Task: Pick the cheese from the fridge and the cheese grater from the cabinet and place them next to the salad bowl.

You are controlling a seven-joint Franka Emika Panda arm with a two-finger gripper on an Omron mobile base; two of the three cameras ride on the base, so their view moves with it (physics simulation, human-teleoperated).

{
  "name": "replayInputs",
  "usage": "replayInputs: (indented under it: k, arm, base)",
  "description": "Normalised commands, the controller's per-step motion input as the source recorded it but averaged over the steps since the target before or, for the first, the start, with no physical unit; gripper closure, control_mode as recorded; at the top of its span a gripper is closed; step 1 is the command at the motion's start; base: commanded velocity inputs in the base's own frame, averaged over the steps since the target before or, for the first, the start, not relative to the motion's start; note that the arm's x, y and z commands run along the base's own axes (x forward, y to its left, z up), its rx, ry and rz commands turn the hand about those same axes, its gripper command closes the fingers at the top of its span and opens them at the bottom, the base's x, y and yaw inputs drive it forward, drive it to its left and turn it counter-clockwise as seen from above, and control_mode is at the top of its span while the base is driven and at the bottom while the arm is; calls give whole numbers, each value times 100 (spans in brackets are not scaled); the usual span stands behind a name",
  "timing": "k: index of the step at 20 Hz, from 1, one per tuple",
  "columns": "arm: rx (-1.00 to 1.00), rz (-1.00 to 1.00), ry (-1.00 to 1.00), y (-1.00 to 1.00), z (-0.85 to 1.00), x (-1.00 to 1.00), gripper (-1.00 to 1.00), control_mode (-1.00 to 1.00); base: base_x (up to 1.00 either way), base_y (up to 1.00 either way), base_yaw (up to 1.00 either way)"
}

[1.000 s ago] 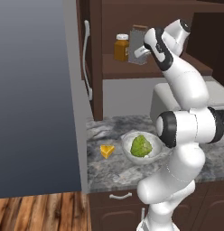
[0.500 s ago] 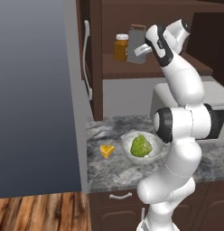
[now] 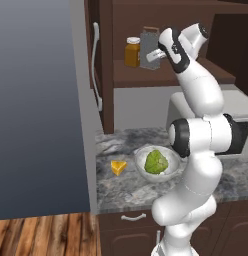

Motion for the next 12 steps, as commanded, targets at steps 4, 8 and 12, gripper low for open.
replayInputs:
  k: [4, 8, 12]
  arm:
    - [0, 0, 0, -6, 0, -35, 100, -100]
    - [0, 0, 0, -11, 2, -56, 100, -100]
    - [0, 0, 0, -1, 0, -71, 100, -100]
  base:
    - [0, 0, 0]
    - [0, 0, 0]
    - [0, 0, 0]
